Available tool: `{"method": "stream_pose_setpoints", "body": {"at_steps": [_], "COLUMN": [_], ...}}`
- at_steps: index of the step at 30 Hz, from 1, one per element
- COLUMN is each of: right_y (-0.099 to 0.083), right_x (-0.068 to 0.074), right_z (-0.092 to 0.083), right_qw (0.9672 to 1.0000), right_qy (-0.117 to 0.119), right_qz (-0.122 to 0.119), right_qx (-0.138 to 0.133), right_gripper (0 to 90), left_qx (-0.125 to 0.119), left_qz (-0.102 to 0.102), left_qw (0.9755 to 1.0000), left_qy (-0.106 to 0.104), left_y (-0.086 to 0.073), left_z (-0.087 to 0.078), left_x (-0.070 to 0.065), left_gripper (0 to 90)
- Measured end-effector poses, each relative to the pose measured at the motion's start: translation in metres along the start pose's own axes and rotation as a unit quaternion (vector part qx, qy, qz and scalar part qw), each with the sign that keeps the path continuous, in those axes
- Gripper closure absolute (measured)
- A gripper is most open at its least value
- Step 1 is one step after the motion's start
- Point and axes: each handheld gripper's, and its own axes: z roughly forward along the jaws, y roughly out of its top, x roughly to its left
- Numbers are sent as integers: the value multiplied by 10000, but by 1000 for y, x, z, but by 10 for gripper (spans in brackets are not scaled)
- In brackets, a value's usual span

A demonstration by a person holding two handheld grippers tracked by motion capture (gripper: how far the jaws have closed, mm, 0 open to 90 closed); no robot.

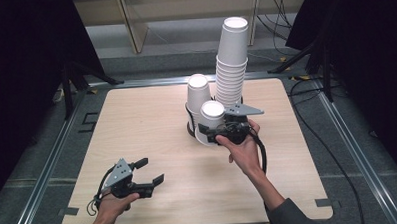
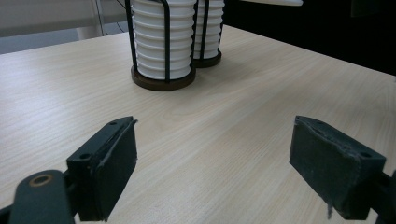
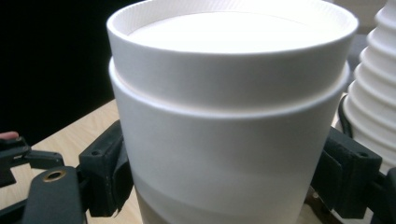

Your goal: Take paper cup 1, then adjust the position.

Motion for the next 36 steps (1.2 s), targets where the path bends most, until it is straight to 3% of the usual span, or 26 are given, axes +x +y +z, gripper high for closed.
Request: {"method": "stream_pose_setpoints", "body": {"at_steps": [9,11,13,17,19,22,28,29,32,36], "right_y": [-16,-21,-23,-29,-32,-35,-39,-39,-41,-45], "right_x": [3,6,7,12,15,22,36,39,44,51], "right_z": [9,12,14,19,21,25,33,33,37,40], "right_qw": [9996,9993,9991,9981,9979,9969,9951,9936,9930,9914], "right_qy": [184,275,302,511,537,673,860,1003,1033,1171], "right_qz": [-81,30,-127,4,-105,-65,-326,-185,-325,-280], "right_qx": [217,241,252,342,346,396,374,479,462,516], "right_gripper": [188,188,188,188,188,188,188,188,188,188], "left_qx": [86,93,85,87,79,-44,23,58,29,118], "left_qz": [4,3,0,-2,-13,-36,-105,-86,-72,59], "left_qw": [10000,10000,10000,10000,10000,9999,9996,9996,9992,9990], "left_qy": [23,20,14,9,-3,-115,-250,-276,-392,-419], "left_y": [0,0,1,1,1,0,-1,-1,-1,0], "left_z": [0,0,0,1,0,1,1,1,4,4], "left_x": [-2,-2,-2,-2,-2,-2,-3,-4,-6,-8], "left_gripper": [146,146,147,146,147,146,146,146,146,146]}}
